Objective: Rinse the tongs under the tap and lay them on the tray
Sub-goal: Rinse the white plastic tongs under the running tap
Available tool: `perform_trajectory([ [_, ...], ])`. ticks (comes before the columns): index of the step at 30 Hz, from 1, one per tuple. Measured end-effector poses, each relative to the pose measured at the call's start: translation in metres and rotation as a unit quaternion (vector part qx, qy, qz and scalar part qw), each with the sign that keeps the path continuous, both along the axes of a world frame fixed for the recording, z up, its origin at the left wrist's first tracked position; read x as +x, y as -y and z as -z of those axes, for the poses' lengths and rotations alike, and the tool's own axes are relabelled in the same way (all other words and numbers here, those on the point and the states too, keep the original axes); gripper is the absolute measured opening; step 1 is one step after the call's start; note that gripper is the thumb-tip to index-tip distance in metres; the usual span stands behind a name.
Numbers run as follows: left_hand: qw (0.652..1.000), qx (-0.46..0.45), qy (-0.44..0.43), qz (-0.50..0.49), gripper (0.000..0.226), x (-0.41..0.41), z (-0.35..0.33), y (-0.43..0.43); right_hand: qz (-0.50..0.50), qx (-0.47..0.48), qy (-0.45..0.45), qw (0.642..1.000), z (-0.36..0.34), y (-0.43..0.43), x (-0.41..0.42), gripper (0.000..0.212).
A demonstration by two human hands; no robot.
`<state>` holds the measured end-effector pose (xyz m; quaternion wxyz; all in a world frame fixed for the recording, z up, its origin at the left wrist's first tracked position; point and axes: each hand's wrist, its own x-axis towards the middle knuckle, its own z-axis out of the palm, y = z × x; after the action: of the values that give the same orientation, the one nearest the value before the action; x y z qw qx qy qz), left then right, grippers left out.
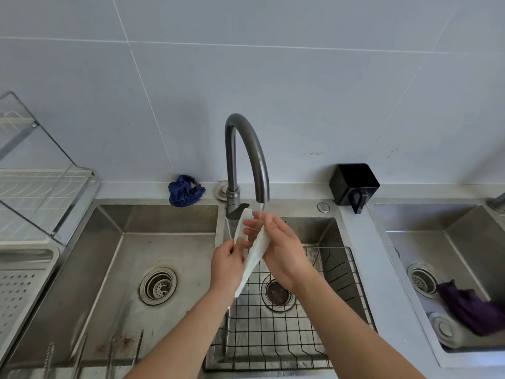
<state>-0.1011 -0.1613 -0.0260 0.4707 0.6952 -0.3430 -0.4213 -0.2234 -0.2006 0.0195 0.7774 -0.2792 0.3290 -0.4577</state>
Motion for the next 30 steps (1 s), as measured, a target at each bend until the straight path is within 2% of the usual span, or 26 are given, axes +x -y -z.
perform_trajectory([
  [2, 0.999, 0.012, -0.013, 0.027, 0.040, -0.009, -0.004, 0.002, 0.052, 0.028, -0.030, 0.998, 0.005, -0.001, -0.001, 0.044],
  [5, 0.995, 0.051, -0.069, 0.045, 0.048, -0.014, -0.015, 0.007, 0.111, 0.021, -0.210, 0.971, 0.013, 0.001, -0.002, 0.033],
  [7, 0.973, 0.115, -0.191, 0.056, 0.052, -0.012, -0.021, 0.009, 0.047, -0.018, -0.275, 0.960, 0.018, 0.001, -0.003, 0.025],
  [9, 0.937, 0.146, -0.303, 0.093, 0.045, -0.009, -0.025, 0.008, -0.017, -0.068, -0.280, 0.958, 0.017, 0.002, -0.004, 0.036],
  [10, 0.933, 0.136, -0.314, 0.112, 0.040, -0.006, -0.026, 0.006, -0.023, -0.086, -0.283, 0.955, 0.016, 0.005, -0.005, 0.038],
  [13, 0.953, 0.066, -0.257, 0.147, 0.020, 0.004, -0.022, -0.004, 0.012, -0.091, -0.273, 0.958, 0.011, 0.016, -0.011, 0.025],
  [15, 0.967, 0.034, -0.198, 0.159, 0.020, 0.010, -0.016, -0.012, 0.018, -0.070, -0.215, 0.974, 0.010, 0.020, -0.013, 0.019],
  [17, 0.978, 0.022, -0.146, 0.146, 0.023, 0.012, -0.009, -0.019, -0.013, -0.084, -0.201, 0.976, 0.011, 0.019, -0.009, 0.012],
  [20, 0.986, 0.038, -0.114, 0.119, 0.024, 0.013, -0.008, -0.023, -0.041, -0.139, -0.284, 0.948, 0.017, 0.013, 0.001, 0.025],
  [22, 0.984, 0.045, -0.125, 0.118, 0.025, 0.013, -0.010, -0.025, 0.002, -0.171, -0.347, 0.922, 0.019, 0.014, 0.007, 0.021],
  [24, 0.983, 0.037, -0.136, 0.117, 0.027, 0.011, -0.012, -0.026, 0.066, -0.163, -0.363, 0.915, 0.019, 0.018, 0.012, 0.017],
  [25, 0.984, 0.030, -0.129, 0.116, 0.027, 0.009, -0.013, -0.027, 0.099, -0.143, -0.338, 0.925, 0.018, 0.021, 0.015, 0.020],
  [27, 0.989, 0.017, -0.099, 0.113, 0.029, 0.004, -0.015, -0.025, 0.112, -0.077, -0.227, 0.964, 0.016, 0.020, 0.022, 0.032],
  [29, 0.990, 0.015, -0.103, 0.095, 0.032, 0.003, -0.016, -0.024, 0.043, -0.055, -0.172, 0.983, 0.016, 0.013, 0.021, 0.013],
  [30, 0.989, 0.017, -0.120, 0.084, 0.035, 0.005, -0.018, -0.023, -0.005, -0.066, -0.182, 0.981, 0.015, 0.008, 0.020, 0.013],
])
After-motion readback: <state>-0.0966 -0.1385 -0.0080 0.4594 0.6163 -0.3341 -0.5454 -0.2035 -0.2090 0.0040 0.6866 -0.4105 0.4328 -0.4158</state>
